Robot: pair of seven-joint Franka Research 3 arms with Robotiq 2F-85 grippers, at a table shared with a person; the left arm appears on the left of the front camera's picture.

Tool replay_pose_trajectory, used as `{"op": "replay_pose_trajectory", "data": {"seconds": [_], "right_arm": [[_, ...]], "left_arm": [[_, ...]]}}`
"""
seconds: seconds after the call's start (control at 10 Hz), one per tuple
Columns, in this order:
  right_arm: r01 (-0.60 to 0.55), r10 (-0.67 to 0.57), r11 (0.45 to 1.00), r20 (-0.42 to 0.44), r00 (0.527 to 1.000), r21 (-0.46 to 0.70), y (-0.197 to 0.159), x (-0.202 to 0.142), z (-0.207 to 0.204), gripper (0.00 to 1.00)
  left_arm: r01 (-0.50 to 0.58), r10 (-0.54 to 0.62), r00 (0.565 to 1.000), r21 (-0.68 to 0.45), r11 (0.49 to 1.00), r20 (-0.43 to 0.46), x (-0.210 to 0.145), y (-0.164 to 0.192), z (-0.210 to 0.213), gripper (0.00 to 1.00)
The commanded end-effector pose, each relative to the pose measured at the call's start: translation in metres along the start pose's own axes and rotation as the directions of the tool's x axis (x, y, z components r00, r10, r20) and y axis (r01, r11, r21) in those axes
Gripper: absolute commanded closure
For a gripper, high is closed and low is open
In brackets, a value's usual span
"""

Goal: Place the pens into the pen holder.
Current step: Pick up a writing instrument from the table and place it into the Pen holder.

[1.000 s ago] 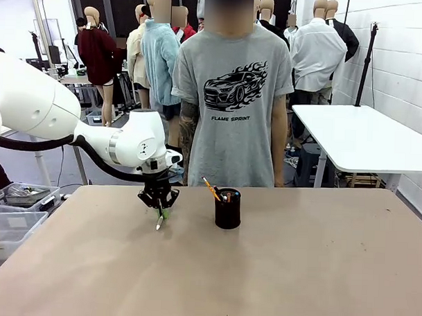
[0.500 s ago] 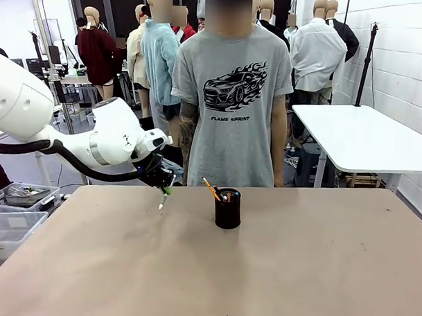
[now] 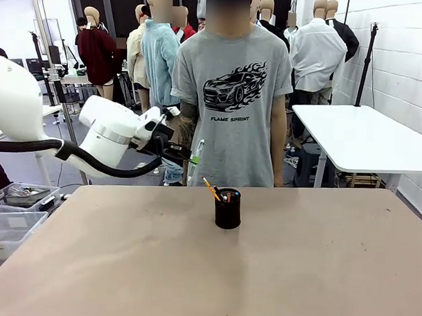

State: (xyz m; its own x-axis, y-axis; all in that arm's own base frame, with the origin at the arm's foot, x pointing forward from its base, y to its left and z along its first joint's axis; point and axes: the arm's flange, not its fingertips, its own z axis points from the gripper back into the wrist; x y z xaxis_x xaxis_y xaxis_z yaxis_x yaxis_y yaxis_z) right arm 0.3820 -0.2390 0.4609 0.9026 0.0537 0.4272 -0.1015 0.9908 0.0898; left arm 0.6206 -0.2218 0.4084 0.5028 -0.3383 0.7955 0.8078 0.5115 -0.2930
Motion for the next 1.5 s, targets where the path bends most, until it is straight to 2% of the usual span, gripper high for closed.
{"op": "replay_pose_trajectory", "data": {"seconds": [0.0, 0.3, 0.4, 0.5, 0.7, 0.8, 0.9, 1.0, 1.1, 1.2, 1.4], "right_arm": [[-0.004, 0.004, 1.0, 0.0, 1.0, -0.018, 0.0, 0.0, -0.001, 0.4], [-0.004, 0.004, 1.0, 0.0, 1.0, -0.018, 0.0, 0.0, -0.001, 0.4], [-0.004, 0.004, 1.0, 0.0, 1.0, -0.018, 0.0, 0.0, -0.001, 0.4], [-0.004, 0.004, 1.0, 0.0, 1.0, -0.018, 0.0, 0.0, -0.001, 0.4], [-0.004, 0.004, 1.0, 0.0, 1.0, -0.018, 0.0, 0.0, -0.001, 0.4], [-0.004, 0.004, 1.0, 0.0, 1.0, -0.018, 0.0, 0.0, -0.001, 0.4], [-0.004, 0.004, 1.0, 0.0, 1.0, -0.018, 0.0, 0.0, -0.001, 0.4], [-0.004, 0.004, 1.0, 0.0, 1.0, -0.018, 0.0, 0.0, -0.001, 0.4], [-0.004, 0.004, 1.0, 0.0, 1.0, -0.018, 0.0, 0.0, -0.001, 0.4], [-0.004, 0.004, 1.0, 0.0, 1.0, -0.018, 0.0, 0.0, -0.001, 0.4], [-0.004, 0.004, 1.0, 0.0, 1.0, -0.018, 0.0, 0.0, -0.001, 0.4]], "left_arm": [[0.154, -0.143, 0.985, -0.125, 0.98, 0.094, -0.043, 0.015, 0.01, 1.0], [0.322, -0.258, 0.932, -0.251, 0.913, 0.256, -0.028, 0.003, 0.006, 1.0], [0.065, -0.038, 0.983, -0.148, 0.987, 0.181, -0.021, 0.005, 0.005, 1.0], [0.282, -0.24, 0.947, -0.196, 0.939, 0.212, -0.026, 0.014, 0.001, 1.0], [0.242, -0.198, 0.955, -0.195, 0.951, 0.221, -0.021, 0.007, 0.003, 1.0], [0.348, -0.283, 0.918, -0.224, 0.91, 0.277, -0.018, 0.004, -0.003, 1.0], [0.464, -0.341, 0.862, -0.312, 0.829, 0.376, -0.014, -0.003, -0.008, 1.0], [0.545, -0.382, 0.809, -0.326, 0.773, 0.446, -0.01, -0.002, -0.013, 1.0], [0.586, -0.403, 0.782, -0.342, 0.734, 0.475, -0.007, 0.0, -0.022, 1.0], [0.602, -0.4, 0.772, -0.368, 0.708, 0.494, -0.004, 0.004, -0.033, 1.0], [0.628, -0.379, 0.764, -0.468, 0.622, 0.522, -0.003, 0.015, -0.056, 1.0]]}}
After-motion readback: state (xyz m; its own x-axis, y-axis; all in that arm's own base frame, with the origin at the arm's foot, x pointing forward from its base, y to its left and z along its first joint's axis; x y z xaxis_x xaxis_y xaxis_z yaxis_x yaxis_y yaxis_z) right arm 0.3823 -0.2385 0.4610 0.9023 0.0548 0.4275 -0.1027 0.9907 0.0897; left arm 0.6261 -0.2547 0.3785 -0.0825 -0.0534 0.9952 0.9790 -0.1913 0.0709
